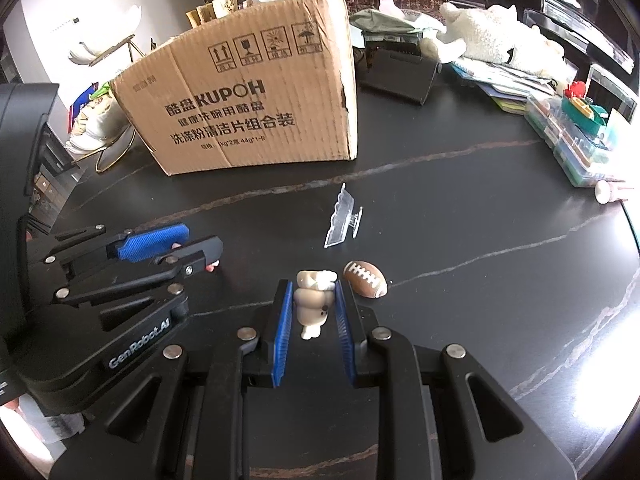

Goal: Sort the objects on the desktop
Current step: 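Lift the rabbit and cream figurine and carry both toward the cardboard box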

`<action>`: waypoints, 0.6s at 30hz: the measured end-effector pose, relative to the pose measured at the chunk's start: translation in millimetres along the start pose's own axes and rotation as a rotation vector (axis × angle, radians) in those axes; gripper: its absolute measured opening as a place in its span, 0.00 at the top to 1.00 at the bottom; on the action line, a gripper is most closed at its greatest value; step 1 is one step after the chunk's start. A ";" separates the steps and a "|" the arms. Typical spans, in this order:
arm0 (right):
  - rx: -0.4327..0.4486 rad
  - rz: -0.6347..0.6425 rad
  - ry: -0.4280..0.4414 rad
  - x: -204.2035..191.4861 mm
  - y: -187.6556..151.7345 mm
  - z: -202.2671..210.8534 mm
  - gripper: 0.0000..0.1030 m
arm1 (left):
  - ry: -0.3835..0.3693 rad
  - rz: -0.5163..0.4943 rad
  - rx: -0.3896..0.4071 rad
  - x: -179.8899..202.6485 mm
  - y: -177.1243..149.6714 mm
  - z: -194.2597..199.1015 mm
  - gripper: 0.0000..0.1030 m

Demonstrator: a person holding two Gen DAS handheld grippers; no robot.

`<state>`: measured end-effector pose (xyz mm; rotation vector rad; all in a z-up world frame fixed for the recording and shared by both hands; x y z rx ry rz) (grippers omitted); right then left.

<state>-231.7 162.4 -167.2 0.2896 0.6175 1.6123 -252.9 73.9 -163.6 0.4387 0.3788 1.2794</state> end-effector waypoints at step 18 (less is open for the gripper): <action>0.074 0.050 -0.021 -24.7 15.6 45.1 0.81 | -0.033 0.044 0.096 -13.9 5.5 58.5 0.74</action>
Point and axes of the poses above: each gripper's, at about its wrist camera, not at the fingertips, and z roughly against the way its jaws point, x to its right, y to its top, the point moved 10 cm from there along -z, roughly the way its jaws point, and after that the axes turned 1 degree about -x, right-handed, at the moved point
